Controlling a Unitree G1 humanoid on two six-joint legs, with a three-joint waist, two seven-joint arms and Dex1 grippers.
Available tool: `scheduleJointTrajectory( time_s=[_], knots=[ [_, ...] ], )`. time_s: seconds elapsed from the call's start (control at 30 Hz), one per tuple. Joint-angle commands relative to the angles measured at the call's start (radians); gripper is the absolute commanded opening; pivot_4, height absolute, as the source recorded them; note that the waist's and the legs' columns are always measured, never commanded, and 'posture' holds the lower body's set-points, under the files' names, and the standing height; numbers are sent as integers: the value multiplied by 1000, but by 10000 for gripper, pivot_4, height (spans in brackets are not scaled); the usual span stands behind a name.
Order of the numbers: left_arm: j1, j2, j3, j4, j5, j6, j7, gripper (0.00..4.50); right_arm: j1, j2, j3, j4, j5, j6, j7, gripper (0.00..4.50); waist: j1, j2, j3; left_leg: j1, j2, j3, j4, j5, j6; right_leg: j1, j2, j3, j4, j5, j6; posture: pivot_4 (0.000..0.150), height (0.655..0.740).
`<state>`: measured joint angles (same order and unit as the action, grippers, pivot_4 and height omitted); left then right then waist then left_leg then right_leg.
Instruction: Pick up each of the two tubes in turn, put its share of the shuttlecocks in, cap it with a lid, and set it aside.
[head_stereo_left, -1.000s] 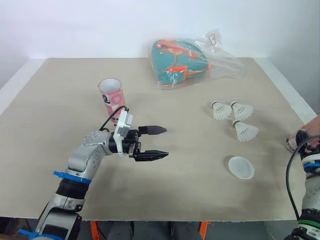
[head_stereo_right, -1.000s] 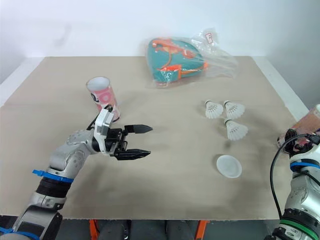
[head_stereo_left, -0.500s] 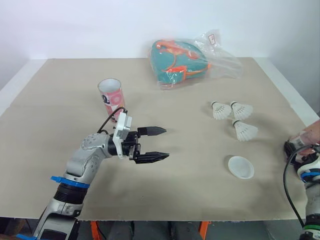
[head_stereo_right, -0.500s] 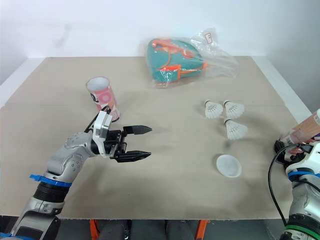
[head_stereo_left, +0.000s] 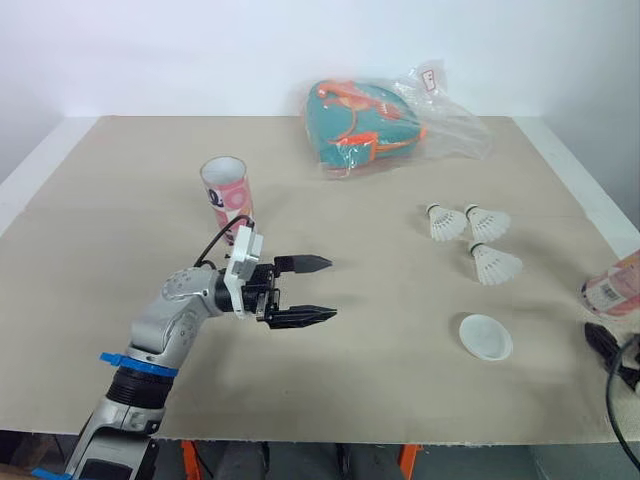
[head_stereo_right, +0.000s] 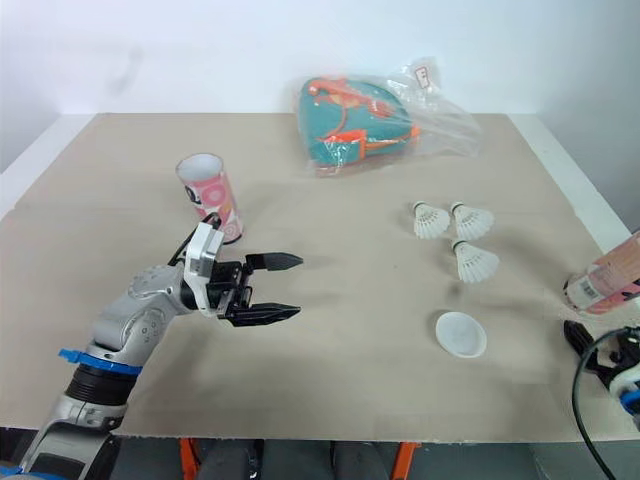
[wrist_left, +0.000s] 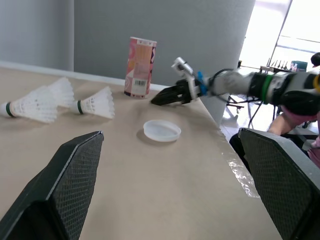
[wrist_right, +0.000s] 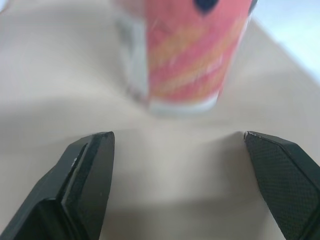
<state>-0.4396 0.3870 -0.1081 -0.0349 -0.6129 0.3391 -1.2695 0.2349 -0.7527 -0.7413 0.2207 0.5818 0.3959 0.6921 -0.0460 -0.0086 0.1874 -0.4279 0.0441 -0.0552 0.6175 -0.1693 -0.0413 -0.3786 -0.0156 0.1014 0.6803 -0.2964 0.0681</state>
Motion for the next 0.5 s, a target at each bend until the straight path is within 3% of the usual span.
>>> scheduleJointTrajectory(
  time_s=[0.03, 0.13, 0.23, 0.4, 0.5],
  knots=[
    [38, 41, 37, -61, -19, 22, 12, 45000, 134, -17, -47, -242, 157, 127, 173, 44297, -4, 0, 0, 0, 1, 0, 0, 0, 0, 0, 1, 0, 0, -1, 0, 1500, 7400],
    [106, 83, 62, -103, -15, 34, 42, 45000, 220, -21, -98, -480, 269, 188, 222, 44297, -10, 2, -1, 2, 2, 1, -1, -1, 0, 0, 1, 2, 0, -1, 0, 1500, 7400],
    [191, 101, 132, -167, -61, 92, 133, 45000, 191, -42, -91, -631, 335, 215, 210, 44297, -15, 2, -1, 4, 2, 2, 0, -1, 0, 1, 1, 3, 0, -1, -3, 1500, 7400],
    [337, 134, 180, -255, -64, 122, 213, 45000, -10, -83, 56, -817, 469, 261, 132, 44297, -7, -6, 2, 4, 2, 3, 1, 0, 0, 3, 1, 5, 0, 0, -5, 1500, 7400],
    [381, 79, 230, -268, -64, 98, 335, 45000, -196, -62, 220, -861, 513, 277, 63, 44297, -2, -8, 3, 4, 2, 5, 1, 0, 0, 2, 1, 6, -1, 0, -5, 1500, 7400]
  ],
)
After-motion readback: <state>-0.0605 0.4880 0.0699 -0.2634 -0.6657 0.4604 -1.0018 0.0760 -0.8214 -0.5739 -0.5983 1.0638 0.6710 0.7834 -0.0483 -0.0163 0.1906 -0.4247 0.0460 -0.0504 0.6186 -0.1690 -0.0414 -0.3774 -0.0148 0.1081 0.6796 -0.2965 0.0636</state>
